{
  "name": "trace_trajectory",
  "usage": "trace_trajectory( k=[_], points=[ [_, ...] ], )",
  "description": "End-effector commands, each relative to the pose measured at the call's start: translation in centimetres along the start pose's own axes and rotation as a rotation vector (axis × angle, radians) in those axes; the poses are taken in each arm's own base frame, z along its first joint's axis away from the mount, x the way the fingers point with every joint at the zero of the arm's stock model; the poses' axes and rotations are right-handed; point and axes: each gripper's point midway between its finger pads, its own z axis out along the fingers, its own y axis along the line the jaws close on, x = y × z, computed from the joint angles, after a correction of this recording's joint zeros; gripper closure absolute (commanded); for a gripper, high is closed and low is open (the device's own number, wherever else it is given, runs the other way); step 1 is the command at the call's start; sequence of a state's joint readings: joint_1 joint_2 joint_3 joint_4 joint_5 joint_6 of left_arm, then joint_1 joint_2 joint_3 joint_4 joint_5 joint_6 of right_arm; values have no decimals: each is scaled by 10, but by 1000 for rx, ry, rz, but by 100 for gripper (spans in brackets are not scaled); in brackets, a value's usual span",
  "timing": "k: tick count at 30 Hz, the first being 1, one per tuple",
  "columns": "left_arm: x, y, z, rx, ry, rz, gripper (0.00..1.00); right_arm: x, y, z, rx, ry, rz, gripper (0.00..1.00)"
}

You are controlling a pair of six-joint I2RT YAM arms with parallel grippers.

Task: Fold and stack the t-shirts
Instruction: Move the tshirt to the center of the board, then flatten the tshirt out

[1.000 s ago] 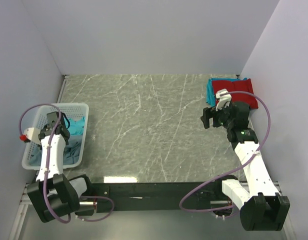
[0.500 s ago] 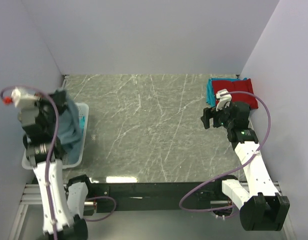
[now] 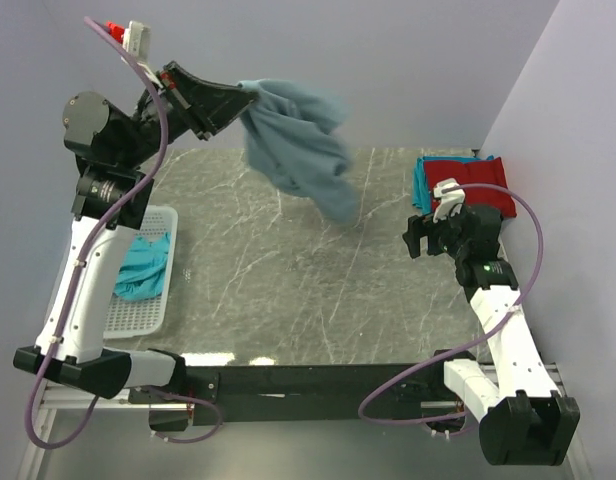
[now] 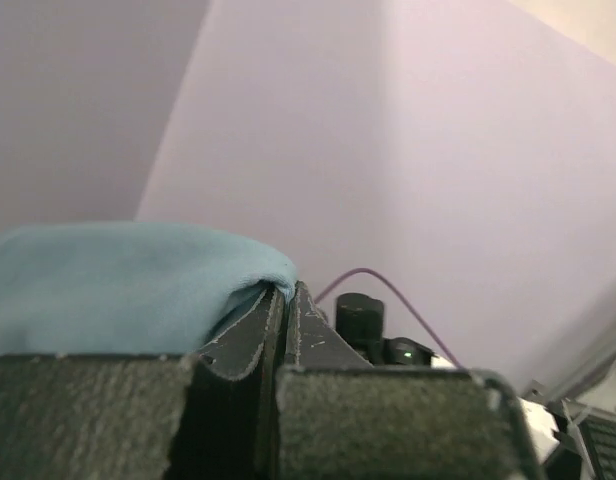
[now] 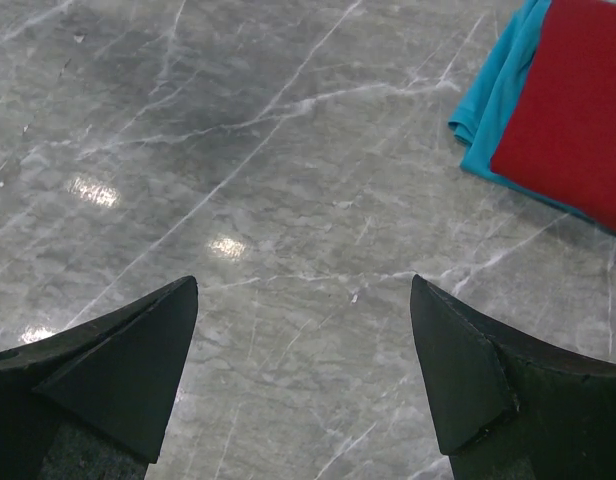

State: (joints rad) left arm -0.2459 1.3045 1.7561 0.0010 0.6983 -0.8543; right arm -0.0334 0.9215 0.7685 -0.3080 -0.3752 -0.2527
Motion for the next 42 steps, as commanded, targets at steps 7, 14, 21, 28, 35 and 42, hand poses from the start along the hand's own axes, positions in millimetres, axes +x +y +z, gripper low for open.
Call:
trace_trajectory(
  k=[7,14,21,28,35,42],
  points=[
    [53,-3,21,109,78,-42,99,-32,-14,-15,78,-90,-49,7],
    [178,133,-7,-270,239,-173,99,-28,-15,-17,78,-77,-64,7],
    [219,222,-47,-664,333,-114,41,-3,-4,-8,-34,44,-136,7],
    [219,187,-57,-506,445,47,13,35,59,-8,-463,115,-217,11],
    [337,161,-93,-467,724,-101,26,58,94,12,-633,155,-512,13],
    [420,117,-128,-366,803,-138,27,43,102,39,-736,139,-622,16]
  ],
)
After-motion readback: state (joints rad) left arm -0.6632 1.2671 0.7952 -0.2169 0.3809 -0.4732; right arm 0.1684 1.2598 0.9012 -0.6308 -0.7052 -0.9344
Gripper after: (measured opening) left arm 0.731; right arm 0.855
